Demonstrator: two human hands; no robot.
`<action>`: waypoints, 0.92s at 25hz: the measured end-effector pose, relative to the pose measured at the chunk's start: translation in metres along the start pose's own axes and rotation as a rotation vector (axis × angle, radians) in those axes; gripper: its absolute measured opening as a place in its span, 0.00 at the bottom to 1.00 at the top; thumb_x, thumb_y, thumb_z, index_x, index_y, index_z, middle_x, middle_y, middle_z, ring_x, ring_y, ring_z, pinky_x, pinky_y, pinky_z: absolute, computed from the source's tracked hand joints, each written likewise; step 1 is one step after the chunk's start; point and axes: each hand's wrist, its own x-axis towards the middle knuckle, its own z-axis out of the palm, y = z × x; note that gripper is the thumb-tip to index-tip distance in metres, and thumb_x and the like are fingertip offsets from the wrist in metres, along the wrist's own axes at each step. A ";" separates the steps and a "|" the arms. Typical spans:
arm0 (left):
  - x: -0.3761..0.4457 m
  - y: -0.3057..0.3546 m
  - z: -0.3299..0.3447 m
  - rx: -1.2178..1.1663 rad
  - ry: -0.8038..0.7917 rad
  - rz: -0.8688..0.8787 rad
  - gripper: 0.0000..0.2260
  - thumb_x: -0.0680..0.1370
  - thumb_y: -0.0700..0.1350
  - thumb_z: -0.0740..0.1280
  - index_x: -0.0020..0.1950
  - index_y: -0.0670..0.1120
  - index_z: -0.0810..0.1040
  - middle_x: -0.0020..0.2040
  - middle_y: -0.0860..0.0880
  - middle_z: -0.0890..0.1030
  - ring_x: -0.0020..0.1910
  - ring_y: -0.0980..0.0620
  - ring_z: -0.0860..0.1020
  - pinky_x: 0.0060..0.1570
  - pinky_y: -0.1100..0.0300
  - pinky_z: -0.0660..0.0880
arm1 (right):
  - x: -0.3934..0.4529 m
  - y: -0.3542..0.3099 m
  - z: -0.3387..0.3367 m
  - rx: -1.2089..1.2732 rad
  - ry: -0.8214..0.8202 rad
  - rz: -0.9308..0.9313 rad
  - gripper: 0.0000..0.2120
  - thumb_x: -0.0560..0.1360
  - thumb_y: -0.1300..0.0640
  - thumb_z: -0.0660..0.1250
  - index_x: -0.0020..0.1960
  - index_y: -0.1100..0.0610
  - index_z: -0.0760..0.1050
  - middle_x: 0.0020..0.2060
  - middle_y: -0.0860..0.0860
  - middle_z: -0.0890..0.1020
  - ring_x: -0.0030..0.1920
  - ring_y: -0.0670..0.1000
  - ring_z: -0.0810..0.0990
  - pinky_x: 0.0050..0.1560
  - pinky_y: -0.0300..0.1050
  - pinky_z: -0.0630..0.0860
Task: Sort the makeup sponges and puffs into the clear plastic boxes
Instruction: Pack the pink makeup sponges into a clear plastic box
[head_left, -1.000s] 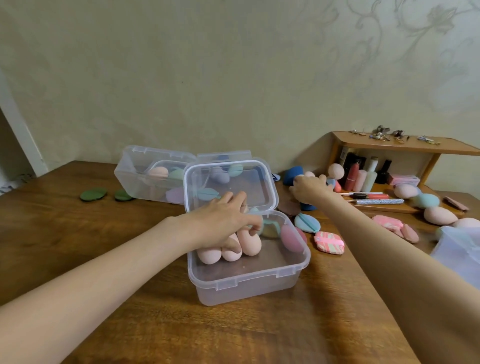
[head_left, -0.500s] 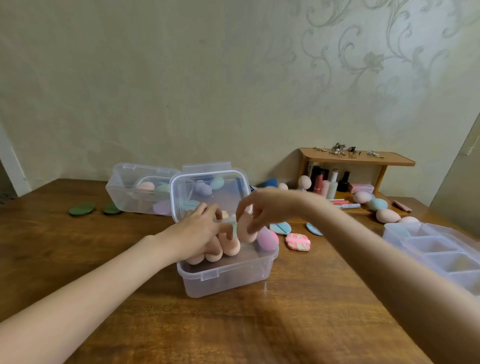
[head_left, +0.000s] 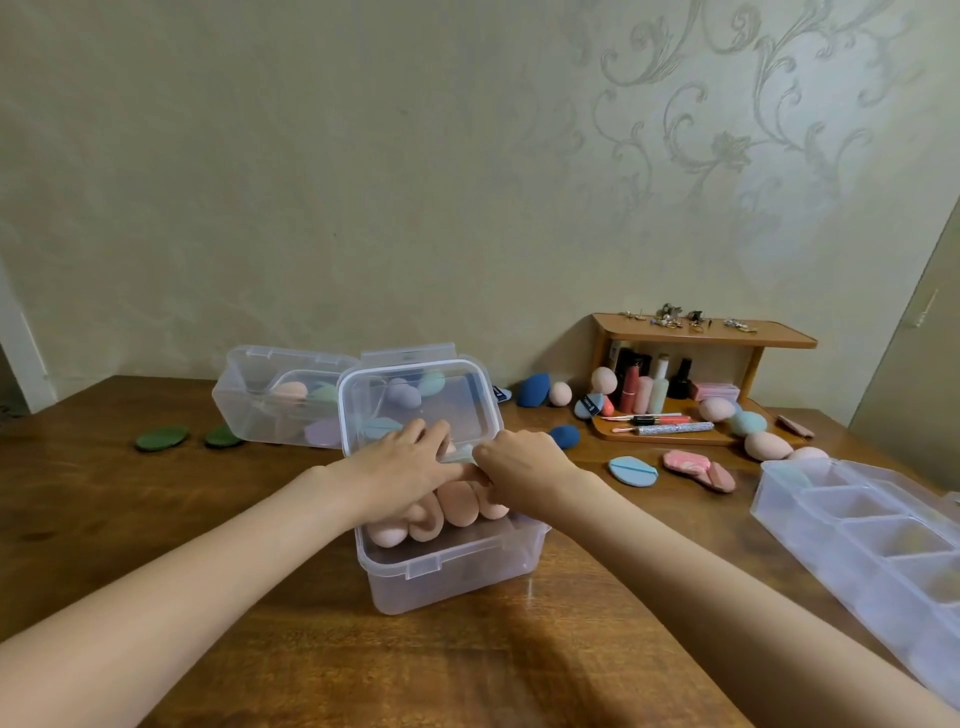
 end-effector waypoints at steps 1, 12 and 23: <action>0.003 0.000 -0.002 0.009 -0.016 0.011 0.23 0.76 0.48 0.65 0.69 0.54 0.62 0.62 0.45 0.62 0.58 0.46 0.64 0.57 0.55 0.69 | 0.000 0.000 -0.001 -0.008 -0.016 -0.004 0.08 0.77 0.60 0.63 0.55 0.61 0.73 0.41 0.54 0.73 0.39 0.53 0.71 0.39 0.47 0.70; 0.022 -0.012 -0.004 -0.076 -0.127 0.079 0.31 0.74 0.53 0.67 0.71 0.66 0.55 0.52 0.50 0.58 0.52 0.51 0.64 0.49 0.58 0.67 | 0.072 0.120 0.042 0.368 0.032 0.510 0.13 0.78 0.58 0.58 0.60 0.59 0.74 0.57 0.58 0.77 0.57 0.59 0.74 0.53 0.49 0.70; 0.033 -0.018 0.014 -0.087 -0.017 0.108 0.30 0.72 0.53 0.68 0.69 0.66 0.56 0.48 0.52 0.55 0.44 0.54 0.57 0.43 0.61 0.62 | 0.106 0.126 0.082 0.224 -0.008 0.637 0.16 0.77 0.57 0.58 0.63 0.59 0.69 0.63 0.60 0.71 0.65 0.61 0.63 0.62 0.55 0.63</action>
